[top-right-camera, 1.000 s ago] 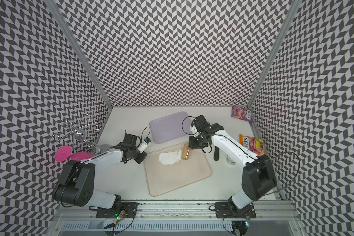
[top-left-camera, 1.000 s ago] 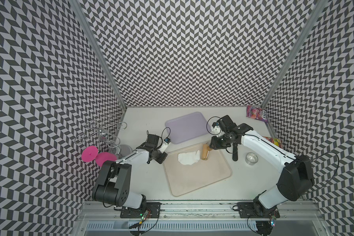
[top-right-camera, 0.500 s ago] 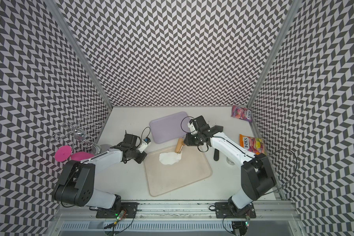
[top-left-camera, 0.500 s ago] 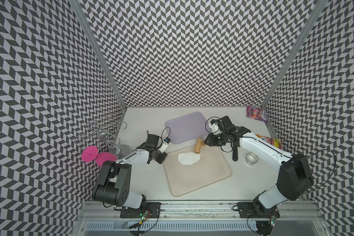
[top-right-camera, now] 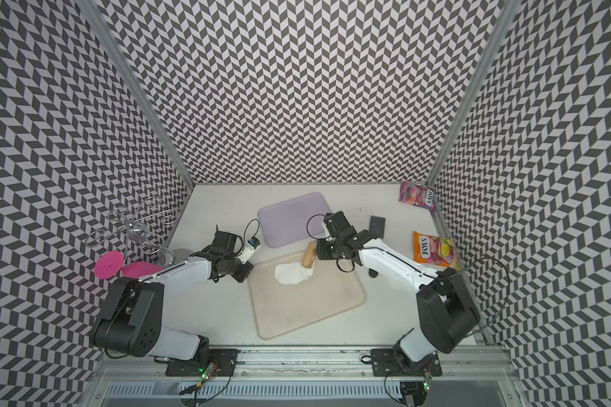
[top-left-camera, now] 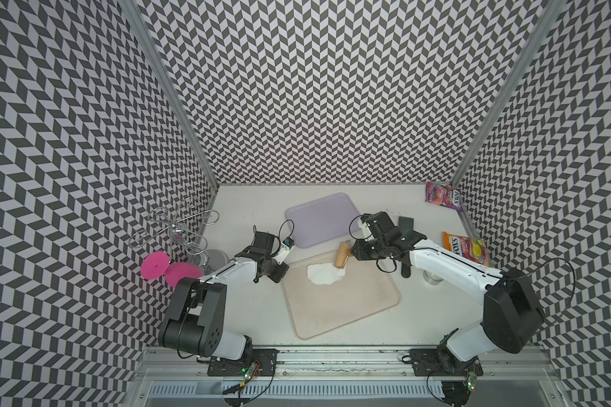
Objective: Roll out the dumpling wrappers from the dough
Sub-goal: Flatten out the dough on the work surface.
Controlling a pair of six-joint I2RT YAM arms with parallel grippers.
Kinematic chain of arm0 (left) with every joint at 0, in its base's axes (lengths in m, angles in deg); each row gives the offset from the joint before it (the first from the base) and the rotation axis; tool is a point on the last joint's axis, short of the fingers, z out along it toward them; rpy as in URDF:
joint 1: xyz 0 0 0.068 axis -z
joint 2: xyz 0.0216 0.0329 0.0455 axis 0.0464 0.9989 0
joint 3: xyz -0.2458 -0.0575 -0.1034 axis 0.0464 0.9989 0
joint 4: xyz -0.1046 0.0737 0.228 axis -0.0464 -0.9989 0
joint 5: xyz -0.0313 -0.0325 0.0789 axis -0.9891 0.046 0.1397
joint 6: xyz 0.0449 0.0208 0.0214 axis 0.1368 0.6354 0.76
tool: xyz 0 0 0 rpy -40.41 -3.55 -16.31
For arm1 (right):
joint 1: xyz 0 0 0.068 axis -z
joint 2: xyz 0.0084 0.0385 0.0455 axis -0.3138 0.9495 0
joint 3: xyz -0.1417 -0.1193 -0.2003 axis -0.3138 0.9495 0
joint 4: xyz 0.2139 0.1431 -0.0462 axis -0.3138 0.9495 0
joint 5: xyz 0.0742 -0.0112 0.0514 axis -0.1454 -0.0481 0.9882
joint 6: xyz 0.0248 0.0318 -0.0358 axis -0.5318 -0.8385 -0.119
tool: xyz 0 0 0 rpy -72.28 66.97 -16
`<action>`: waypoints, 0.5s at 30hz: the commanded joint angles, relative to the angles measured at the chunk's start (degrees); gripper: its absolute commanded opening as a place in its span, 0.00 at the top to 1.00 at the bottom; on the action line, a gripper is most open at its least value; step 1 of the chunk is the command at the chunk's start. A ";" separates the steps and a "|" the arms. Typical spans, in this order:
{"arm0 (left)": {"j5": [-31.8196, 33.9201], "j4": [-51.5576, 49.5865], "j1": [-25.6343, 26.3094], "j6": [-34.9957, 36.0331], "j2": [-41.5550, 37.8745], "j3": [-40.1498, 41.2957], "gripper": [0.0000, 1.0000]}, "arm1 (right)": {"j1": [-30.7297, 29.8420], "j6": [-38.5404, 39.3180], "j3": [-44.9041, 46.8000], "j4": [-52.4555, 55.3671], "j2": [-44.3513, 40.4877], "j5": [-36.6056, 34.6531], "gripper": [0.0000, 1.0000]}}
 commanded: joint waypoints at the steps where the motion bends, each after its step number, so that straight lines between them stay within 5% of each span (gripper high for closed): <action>1: 0.03 -1.06 -0.03 1.09 -1.12 0.83 1.00 | 0.78 0.61 3.43 8.59 -0.51 -12.27 1.00; 15: -0.07 -1.06 -0.03 1.09 -1.61 1.01 1.00 | 2.58 0.92 2.64 15.27 -2.52 -18.60 1.00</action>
